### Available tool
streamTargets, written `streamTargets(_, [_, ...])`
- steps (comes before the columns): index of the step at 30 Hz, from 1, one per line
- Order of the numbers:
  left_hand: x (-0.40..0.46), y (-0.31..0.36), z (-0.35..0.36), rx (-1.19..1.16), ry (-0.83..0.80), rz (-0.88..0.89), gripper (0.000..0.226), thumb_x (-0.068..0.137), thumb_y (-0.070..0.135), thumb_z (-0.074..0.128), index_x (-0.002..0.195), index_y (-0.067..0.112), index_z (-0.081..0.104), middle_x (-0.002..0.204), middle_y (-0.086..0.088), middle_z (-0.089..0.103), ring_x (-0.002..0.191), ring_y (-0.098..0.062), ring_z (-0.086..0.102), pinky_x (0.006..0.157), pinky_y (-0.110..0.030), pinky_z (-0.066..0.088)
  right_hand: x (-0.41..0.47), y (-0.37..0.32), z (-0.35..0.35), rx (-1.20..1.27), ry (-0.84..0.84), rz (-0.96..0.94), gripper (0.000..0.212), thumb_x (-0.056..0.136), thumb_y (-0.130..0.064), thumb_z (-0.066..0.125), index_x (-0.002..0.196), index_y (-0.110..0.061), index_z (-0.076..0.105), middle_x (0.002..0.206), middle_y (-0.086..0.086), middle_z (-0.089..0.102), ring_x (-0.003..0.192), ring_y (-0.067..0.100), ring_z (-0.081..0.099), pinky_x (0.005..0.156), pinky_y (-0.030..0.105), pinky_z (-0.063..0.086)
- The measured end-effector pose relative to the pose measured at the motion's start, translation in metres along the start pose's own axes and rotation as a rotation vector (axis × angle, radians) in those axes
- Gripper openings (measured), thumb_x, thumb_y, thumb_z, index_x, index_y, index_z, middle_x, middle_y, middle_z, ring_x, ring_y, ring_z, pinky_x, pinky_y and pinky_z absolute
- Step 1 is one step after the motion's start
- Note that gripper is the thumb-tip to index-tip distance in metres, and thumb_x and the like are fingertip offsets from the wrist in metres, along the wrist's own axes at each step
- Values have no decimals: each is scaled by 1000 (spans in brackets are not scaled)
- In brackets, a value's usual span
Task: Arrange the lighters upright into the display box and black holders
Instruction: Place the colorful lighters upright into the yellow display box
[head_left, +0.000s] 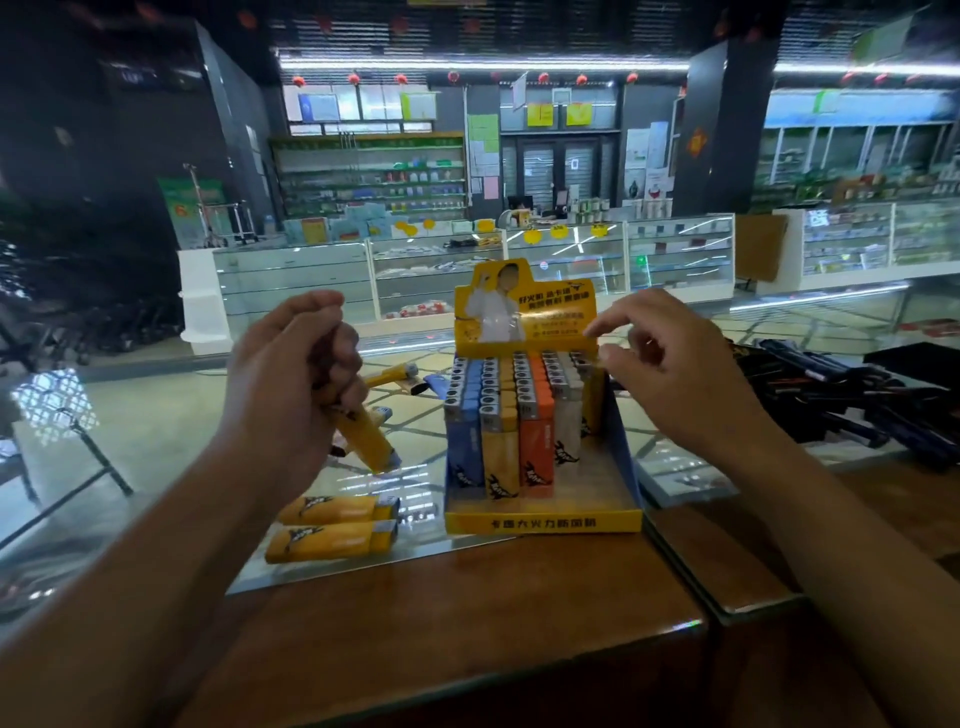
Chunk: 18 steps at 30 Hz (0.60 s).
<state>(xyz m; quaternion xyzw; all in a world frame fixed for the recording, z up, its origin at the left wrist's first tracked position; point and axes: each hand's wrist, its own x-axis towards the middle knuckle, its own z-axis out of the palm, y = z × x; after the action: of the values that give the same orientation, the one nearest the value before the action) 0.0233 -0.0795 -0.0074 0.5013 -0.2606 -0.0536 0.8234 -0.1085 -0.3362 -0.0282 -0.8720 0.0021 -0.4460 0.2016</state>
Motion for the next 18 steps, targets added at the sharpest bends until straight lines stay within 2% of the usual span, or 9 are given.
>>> streamTargets(3, [4, 8, -5, -240, -6, -53, 16, 100, 12, 44, 90, 17, 55, 59, 5, 44, 50, -8, 37, 44, -19, 36, -1, -26, -7, 180, 61, -7, 15, 92, -11, 61, 99, -22, 67, 80, -24, 59, 61, 6, 52, 56, 10, 38])
streamTargets(5, [6, 12, -6, -392, -9, -79, 17, 99, 14, 45, 85, 17, 53, 59, 6, 44, 50, -7, 37, 46, -18, 37, -2, -52, -6, 264, 6, -56, 18, 90, -20, 58, 106, -26, 65, 88, -18, 65, 69, 9, 60, 57, 19, 47])
streamTargets(7, [7, 16, -6, -511, -24, -95, 15, 97, 14, 48, 83, 15, 54, 59, 6, 43, 50, -8, 36, 47, -18, 38, -2, -78, 1, 280, -77, -126, 31, 88, -27, 63, 119, -29, 58, 95, -15, 66, 71, 13, 62, 60, 23, 50])
streamTargets(9, [7, 18, -5, -596, -56, -97, 8, 90, 13, 53, 82, 14, 55, 60, 5, 43, 50, -8, 36, 49, -18, 39, 0, -96, 11, 275, -174, -148, 53, 88, -36, 70, 134, -33, 45, 99, -14, 66, 67, 14, 60, 57, 19, 47])
streamTargets(11, [5, 20, -3, -652, -94, -88, 4, 84, 15, 54, 84, 12, 57, 63, 4, 44, 51, -8, 38, 50, -18, 40, 6, -106, 23, 239, -257, -134, 62, 87, -43, 69, 140, -39, 36, 102, -14, 63, 64, 12, 60, 57, 17, 45])
streamTargets(14, [2, 21, -1, -718, -120, -101, 6, 83, 17, 55, 83, 11, 57, 64, 3, 45, 52, -8, 39, 50, -17, 41, 14, -114, 41, 205, -293, -129, 50, 90, -41, 66, 133, -38, 42, 99, -15, 62, 65, 10, 61, 57, 15, 44])
streamTargets(17, [1, 22, 1, -692, -112, -102, 10, 83, 12, 59, 79, 13, 50, 63, 3, 44, 52, -6, 40, 52, -15, 43, 17, -120, 50, 314, -239, -131, 26, 92, -29, 68, 114, -34, 54, 79, -12, 63, 61, 10, 59, 53, 15, 41])
streamTargets(18, [1, 23, 1, -664, -122, -91, 10, 82, 12, 61, 82, 13, 50, 66, 2, 46, 54, -5, 43, 54, -15, 45, 18, -120, 51, 373, -202, -120, 22, 92, -25, 67, 109, -32, 55, 73, -8, 63, 58, 11, 59, 52, 20, 43])
